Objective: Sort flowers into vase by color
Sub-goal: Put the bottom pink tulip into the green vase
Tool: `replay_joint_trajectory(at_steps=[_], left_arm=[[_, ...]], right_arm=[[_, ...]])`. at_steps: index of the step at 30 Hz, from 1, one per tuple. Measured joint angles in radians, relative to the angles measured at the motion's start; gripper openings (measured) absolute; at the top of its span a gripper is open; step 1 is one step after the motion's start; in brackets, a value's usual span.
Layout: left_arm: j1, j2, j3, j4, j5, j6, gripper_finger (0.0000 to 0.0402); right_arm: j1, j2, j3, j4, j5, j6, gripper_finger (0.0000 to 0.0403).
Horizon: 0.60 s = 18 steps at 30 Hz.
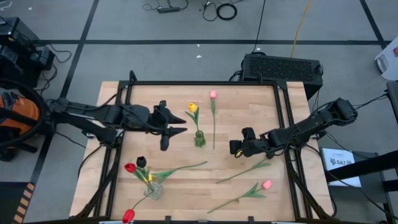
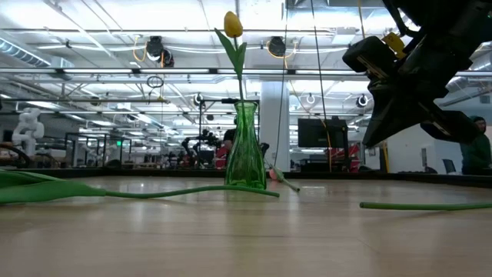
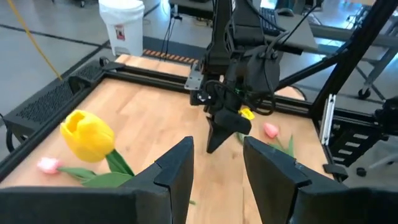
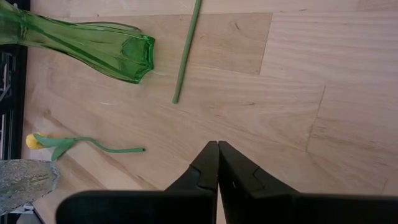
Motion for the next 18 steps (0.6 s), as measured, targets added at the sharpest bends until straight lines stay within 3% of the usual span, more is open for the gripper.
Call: replay_joint_trajectory(at_steps=[18], left_arm=[[0.012, 0.008, 0.0, -0.002, 0.0, 0.006, 0.0145]], right_arm=[[0.0, 0.0, 0.0, 0.0, 0.0, 0.0, 0.0]])
